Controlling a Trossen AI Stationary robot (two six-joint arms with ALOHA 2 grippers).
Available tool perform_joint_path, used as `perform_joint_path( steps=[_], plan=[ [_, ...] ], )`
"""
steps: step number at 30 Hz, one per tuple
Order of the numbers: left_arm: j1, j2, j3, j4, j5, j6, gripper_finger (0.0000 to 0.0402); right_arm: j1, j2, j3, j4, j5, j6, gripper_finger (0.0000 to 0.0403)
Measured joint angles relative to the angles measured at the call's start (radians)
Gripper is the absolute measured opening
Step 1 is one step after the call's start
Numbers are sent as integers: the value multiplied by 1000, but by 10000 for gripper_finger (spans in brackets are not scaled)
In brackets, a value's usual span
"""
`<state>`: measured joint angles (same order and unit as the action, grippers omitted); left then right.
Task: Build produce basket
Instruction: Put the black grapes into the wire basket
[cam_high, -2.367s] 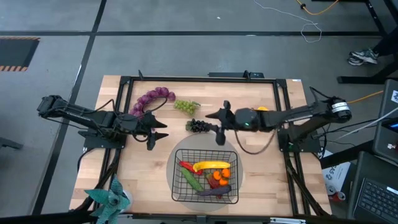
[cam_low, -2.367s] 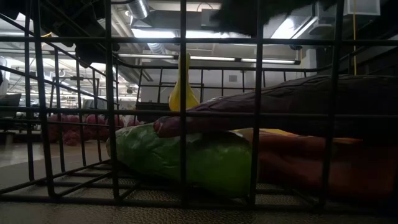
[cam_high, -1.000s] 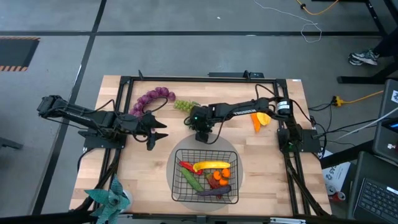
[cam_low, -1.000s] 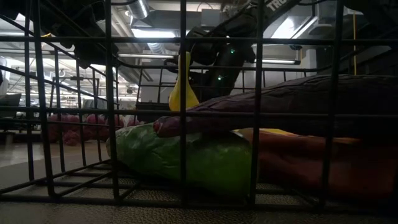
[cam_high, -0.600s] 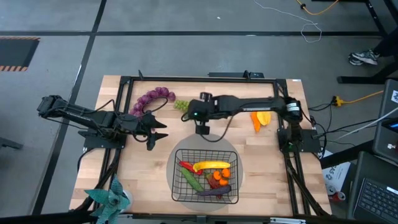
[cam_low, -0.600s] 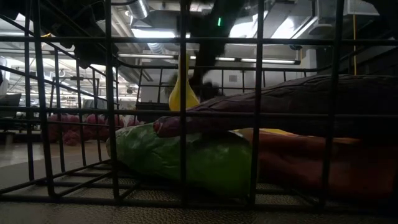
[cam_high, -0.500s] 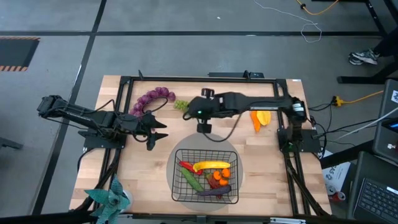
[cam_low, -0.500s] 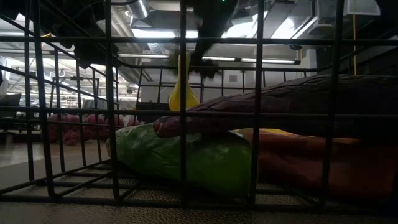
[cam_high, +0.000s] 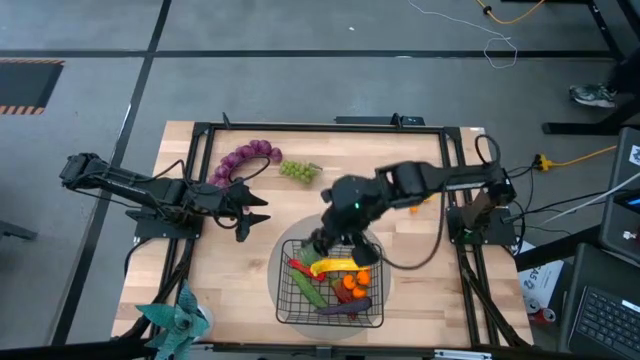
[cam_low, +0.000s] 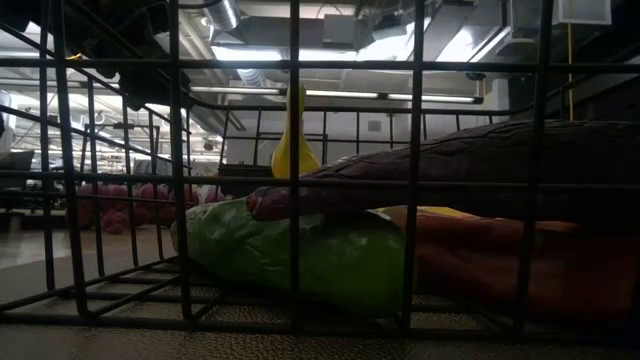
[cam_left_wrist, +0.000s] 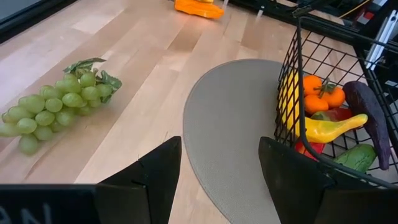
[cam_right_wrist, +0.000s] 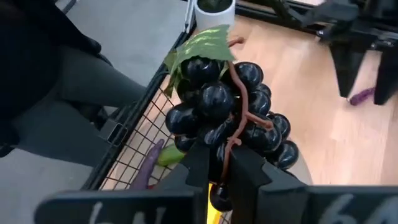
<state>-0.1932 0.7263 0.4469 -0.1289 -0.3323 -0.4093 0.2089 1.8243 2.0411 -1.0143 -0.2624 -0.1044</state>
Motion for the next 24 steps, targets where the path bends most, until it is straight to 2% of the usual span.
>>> perform_joint_path(
  steps=[9,15,18,24],
  plan=[
    [0,0,0,-14,0,0,210,79,56,-1,40,139,19,54],
    [0,0,0,-14,0,-1,210,79,70,-1,47,140,45,66],
    [0,0,0,-14,0,-1,210,79,69,-1,50,139,81,93],
    [0,0,0,-14,0,-1,210,82,69,-1,59,133,98,175]
  ],
)
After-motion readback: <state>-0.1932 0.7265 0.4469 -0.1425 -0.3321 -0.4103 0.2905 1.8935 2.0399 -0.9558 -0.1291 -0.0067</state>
